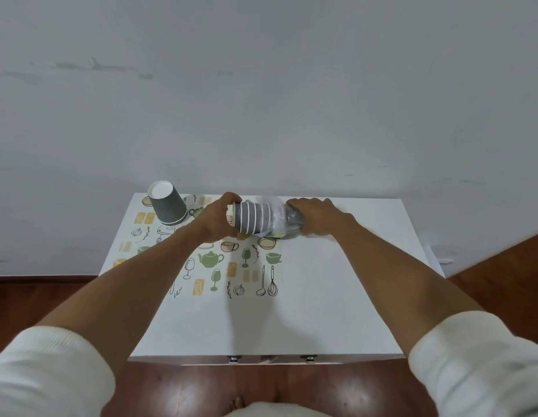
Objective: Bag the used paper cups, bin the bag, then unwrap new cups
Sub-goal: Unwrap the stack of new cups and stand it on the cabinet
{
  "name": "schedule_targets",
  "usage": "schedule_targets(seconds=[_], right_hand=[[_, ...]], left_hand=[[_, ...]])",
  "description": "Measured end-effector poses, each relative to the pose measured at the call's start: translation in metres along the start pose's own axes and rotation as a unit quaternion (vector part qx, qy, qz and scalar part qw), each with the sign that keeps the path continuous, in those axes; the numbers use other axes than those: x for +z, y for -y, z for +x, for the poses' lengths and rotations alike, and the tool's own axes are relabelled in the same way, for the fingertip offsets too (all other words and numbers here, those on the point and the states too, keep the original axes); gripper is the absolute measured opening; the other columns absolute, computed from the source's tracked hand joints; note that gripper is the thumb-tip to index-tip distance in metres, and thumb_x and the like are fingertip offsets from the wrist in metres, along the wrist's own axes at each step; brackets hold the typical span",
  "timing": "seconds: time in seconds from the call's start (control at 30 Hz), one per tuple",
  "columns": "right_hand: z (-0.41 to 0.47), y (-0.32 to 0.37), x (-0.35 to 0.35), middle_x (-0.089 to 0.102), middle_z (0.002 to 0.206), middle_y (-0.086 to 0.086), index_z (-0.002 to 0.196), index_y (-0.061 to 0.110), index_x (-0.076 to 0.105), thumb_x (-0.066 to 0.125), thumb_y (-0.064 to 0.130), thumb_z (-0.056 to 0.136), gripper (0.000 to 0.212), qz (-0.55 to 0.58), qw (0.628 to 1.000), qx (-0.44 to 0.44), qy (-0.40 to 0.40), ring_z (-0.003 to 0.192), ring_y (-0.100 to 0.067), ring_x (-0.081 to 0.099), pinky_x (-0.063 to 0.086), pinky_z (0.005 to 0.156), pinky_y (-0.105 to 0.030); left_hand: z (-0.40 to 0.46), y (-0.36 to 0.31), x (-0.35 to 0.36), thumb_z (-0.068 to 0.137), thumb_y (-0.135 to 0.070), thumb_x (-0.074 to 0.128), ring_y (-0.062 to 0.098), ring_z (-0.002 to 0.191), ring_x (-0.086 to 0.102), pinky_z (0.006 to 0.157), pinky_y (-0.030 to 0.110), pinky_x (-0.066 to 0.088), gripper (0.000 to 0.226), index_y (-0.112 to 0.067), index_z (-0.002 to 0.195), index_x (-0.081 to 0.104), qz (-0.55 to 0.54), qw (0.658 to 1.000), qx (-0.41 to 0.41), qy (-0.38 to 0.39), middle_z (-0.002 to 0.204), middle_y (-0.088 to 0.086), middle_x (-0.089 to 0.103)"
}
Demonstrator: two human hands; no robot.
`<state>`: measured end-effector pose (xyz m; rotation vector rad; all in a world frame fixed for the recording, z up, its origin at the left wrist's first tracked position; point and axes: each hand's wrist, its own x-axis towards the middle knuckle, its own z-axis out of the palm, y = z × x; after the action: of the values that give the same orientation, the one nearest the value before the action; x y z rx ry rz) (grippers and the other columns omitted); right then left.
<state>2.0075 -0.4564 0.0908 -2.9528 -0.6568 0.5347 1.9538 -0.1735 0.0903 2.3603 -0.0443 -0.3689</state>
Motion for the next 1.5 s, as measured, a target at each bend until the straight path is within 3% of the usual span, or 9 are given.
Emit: schedule_targets(seconds=[0.2,0.43,0.7,0.87,1.03,1.13,1.2,1.4,1.5], right_hand=[[0.007,0.022,-0.003,0.048,0.146,0.004,0.157,0.033,0.017,0.09,0.039,0.066,0.117,0.043,0.999,-0.022,0.021,0.131,-0.026,0.05,0.033,0.106,-0.045],[0.001,0.012,0.006,0.059,0.121,0.007,0.135,0.027,0.039,0.083,0.045,0.069,0.081,0.037,0.999,-0.017,-0.024,0.111,-0.024,0.056,0.033,0.091,-0.041],[0.006,0.019,0.019,0.057,0.105,0.009,0.115,0.028,0.046,0.08,0.075,0.056,0.083,0.029,0.998,-0.024,-0.05,0.096,-0.02,0.054,0.033,0.081,-0.039],[0.001,0.009,0.029,0.054,0.104,0.006,0.113,0.023,0.045,0.081,0.048,0.072,0.06,0.037,0.995,-0.037,-0.08,0.103,-0.025,0.053,0.032,0.078,-0.039],[-0.011,-0.007,0.024,0.054,0.112,0.004,0.117,0.022,0.043,0.08,0.045,0.074,0.061,0.068,0.989,0.006,-0.133,0.104,-0.023,0.051,0.037,0.079,-0.041],[-0.015,-0.005,0.014,0.054,0.112,0.002,0.111,0.02,0.043,0.08,0.047,0.074,0.06,0.084,0.984,0.038,-0.152,0.106,-0.027,0.051,0.038,0.08,-0.042],[-0.015,0.004,0.009,0.056,0.114,0.001,0.112,0.019,0.045,0.081,0.046,0.073,0.059,0.082,0.982,0.037,-0.165,0.109,-0.028,0.052,0.041,0.082,-0.044],[-0.012,0.053,0.007,0.055,0.121,-0.001,0.119,0.018,0.045,0.076,0.034,0.077,0.054,0.064,0.986,-0.019,-0.155,0.113,-0.029,0.051,0.037,0.082,-0.043],[-0.008,0.075,0.008,0.055,0.124,-0.002,0.124,0.017,0.045,0.076,0.038,0.077,0.06,0.059,0.986,-0.033,-0.154,0.115,-0.03,0.051,0.04,0.086,-0.045]], left_hand=[[0.009,-0.023,0.008,0.067,-0.035,0.092,0.022,0.119,0.058,0.109,0.043,0.031,0.091,-0.03,0.145,0.046,0.151,0.988,0.034,-0.012,0.13,-0.008,0.06],[0.013,-0.016,0.008,0.067,-0.032,0.093,0.023,0.13,0.054,0.117,0.049,0.031,0.109,-0.027,0.16,0.036,0.121,0.992,0.039,-0.021,0.143,-0.004,0.056],[0.008,-0.016,0.014,0.067,-0.065,0.084,0.022,0.126,0.053,0.104,0.044,0.024,0.093,-0.033,0.148,0.051,0.264,0.962,0.058,-0.03,0.136,-0.008,0.057],[0.001,-0.023,0.007,0.065,-0.069,0.081,0.022,0.106,0.061,0.094,0.044,0.026,0.073,-0.033,0.126,0.063,0.271,0.962,0.035,-0.024,0.109,-0.01,0.068],[-0.011,-0.025,-0.012,0.072,-0.062,0.082,0.017,0.106,0.066,0.1,0.039,0.043,0.066,-0.029,0.127,0.063,0.196,0.98,-0.033,-0.025,0.106,-0.014,0.068],[-0.02,-0.027,-0.023,0.072,-0.045,0.089,0.002,0.074,0.074,0.072,0.026,0.06,0.056,-0.016,0.113,0.064,0.016,0.997,-0.052,-0.049,0.087,-0.009,0.076],[-0.029,-0.028,-0.032,0.065,-0.038,0.093,0.018,0.08,0.081,0.078,0.04,0.066,0.07,-0.008,0.12,0.061,-0.136,0.987,-0.063,-0.066,0.095,0.004,0.081],[-0.057,-0.031,-0.066,0.083,-0.017,0.087,0.006,0.091,0.066,0.068,0.017,0.052,0.058,-0.013,0.13,0.054,-0.21,0.95,-0.018,-0.23,0.107,-0.006,0.063],[-0.062,-0.015,-0.093,0.076,-0.023,0.091,0.008,0.098,0.069,0.076,0.026,0.052,0.069,-0.013,0.135,0.057,-0.22,0.931,0.0,-0.29,0.115,-0.006,0.068]])
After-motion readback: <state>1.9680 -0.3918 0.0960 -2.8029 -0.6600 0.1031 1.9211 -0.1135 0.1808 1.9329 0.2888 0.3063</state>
